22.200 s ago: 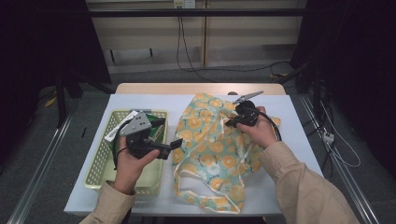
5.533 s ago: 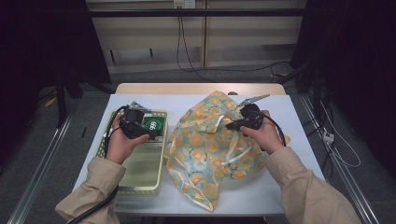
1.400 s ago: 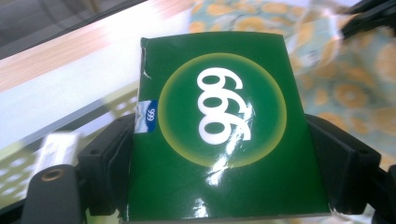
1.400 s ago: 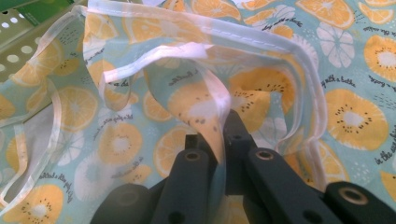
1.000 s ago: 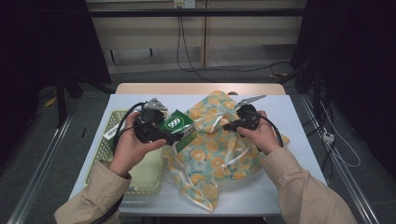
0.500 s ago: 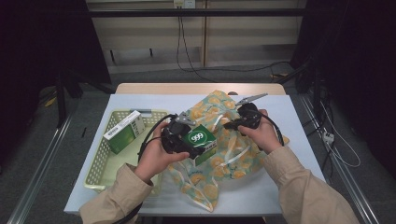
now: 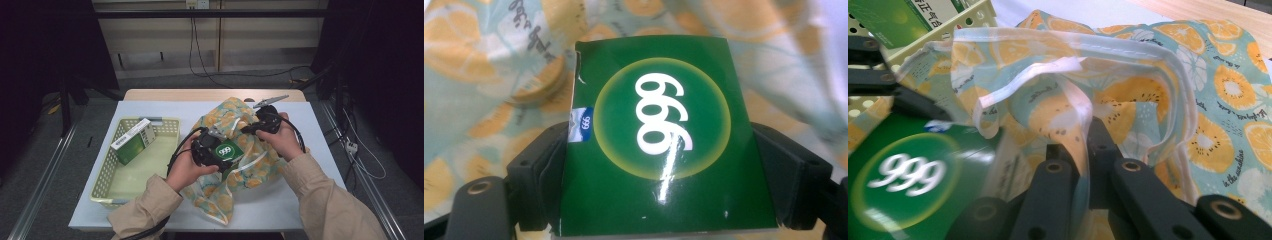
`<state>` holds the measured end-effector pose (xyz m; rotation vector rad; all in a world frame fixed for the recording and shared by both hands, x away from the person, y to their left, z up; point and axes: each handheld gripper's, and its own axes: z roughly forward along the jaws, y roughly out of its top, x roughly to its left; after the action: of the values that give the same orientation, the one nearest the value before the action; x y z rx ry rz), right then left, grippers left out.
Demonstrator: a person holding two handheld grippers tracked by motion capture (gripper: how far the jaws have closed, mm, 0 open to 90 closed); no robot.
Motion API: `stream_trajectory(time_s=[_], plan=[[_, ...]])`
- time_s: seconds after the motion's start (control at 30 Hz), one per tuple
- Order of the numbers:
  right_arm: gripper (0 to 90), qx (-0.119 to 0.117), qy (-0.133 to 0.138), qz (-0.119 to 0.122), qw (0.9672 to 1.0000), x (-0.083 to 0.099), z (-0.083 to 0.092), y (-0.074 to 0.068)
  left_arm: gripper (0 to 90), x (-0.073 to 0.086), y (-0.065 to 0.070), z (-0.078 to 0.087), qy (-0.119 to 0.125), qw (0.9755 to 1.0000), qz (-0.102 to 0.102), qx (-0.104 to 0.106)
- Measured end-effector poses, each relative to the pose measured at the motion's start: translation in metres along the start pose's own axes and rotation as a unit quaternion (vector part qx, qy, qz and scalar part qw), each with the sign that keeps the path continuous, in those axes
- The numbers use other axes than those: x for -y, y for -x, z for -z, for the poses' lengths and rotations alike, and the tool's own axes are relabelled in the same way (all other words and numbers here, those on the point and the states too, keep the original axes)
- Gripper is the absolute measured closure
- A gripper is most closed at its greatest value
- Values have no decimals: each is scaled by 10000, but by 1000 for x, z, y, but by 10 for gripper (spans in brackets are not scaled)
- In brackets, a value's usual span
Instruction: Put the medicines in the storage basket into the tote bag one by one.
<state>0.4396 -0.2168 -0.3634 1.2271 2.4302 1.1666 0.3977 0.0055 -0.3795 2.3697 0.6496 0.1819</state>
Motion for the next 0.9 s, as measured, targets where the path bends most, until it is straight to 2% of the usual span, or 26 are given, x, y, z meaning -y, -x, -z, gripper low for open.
stream_trajectory(time_s=[0.03, 0.1, 0.17, 0.27, 0.37, 0.4, 0.47, 0.63, 0.73, 0.77, 0.8, 0.9], plan=[[888, -5, 2, 12, 10000, 0, 0, 0, 174, 0, -5, -4, 96, 9998, 86, 178], [888, -6, -1, 29, 10000, 0, 0, -1, 174, 0, -10, -10, 178, 9994, 220, 194], [888, -10, 8, 29, 10000, 0, 1, -1, 173, -2, -13, -14, 122, 9998, 89, 110], [888, 4, 5, 5, 10000, 0, 2, -1, 173, -2, -18, -22, 169, 9993, 265, 215], [888, 6, 26, 14, 10000, -1, 3, -1, 173, -5, -20, -27, 132, 9997, 116, 149], [888, 1, 34, 12, 10000, -1, 3, -1, 172, -6, -21, -28, 117, 9997, 91, 201], [888, -1, 27, 9, 10000, -1, 3, -1, 172, -7, -22, -33, 214, 9993, 227, 207], [888, -2, 34, 30, 10000, -2, 4, -2, 171, -13, -31, -40, 272, 9991, 232, 211], [888, -18, 52, 31, 10000, -2, 5, -2, 169, -17, -35, -44, 307, 9992, 264, 33], [888, -15, 37, 27, 10000, -2, 5, -2, 168, -18, -35, -45, 247, 9992, 219, -206], [888, -4, 41, 31, 10000, -2, 6, -2, 167, -19, -38, -48, 301, 9993, 228, -67], [888, -2, 32, 31, 10000, -2, 6, -2, 165, -24, -44, -54, 389, 9988, 264, -108]])
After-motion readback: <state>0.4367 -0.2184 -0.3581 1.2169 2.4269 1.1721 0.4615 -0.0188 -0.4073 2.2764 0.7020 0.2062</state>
